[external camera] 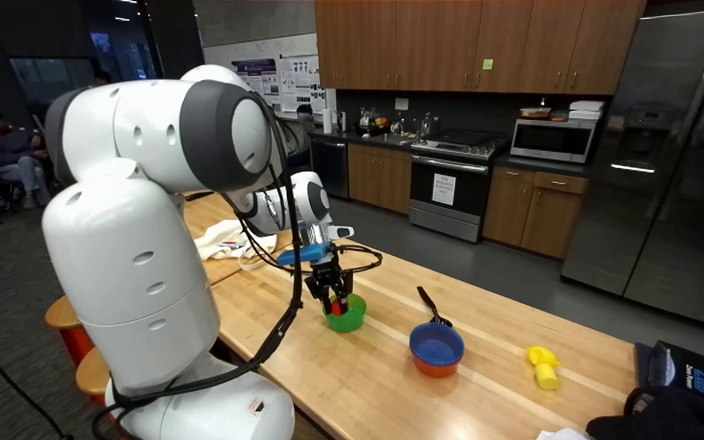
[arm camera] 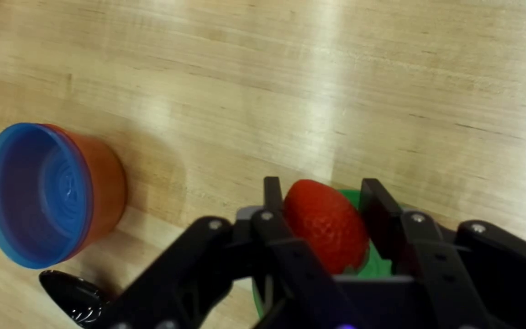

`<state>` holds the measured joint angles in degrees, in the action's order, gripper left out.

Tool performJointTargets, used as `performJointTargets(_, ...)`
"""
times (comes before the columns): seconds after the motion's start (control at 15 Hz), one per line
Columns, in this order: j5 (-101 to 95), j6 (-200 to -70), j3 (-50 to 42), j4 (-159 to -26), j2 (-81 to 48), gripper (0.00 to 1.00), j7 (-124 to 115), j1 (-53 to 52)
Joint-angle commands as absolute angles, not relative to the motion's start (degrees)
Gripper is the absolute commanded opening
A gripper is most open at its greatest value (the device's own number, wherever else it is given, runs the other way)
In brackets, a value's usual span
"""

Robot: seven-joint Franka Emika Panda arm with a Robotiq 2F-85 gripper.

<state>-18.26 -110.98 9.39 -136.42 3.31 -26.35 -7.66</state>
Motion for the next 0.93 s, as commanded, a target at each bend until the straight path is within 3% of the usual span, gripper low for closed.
performJointTargets(0.0, -17.3, -110.2, 9.1, -136.7, 4.8, 0.46, -24.9, -7.6)
performJointTargets(0.87, -17.1, -110.1, 9.0, -136.5, 4.8, 0.48, -24.9, -7.5)
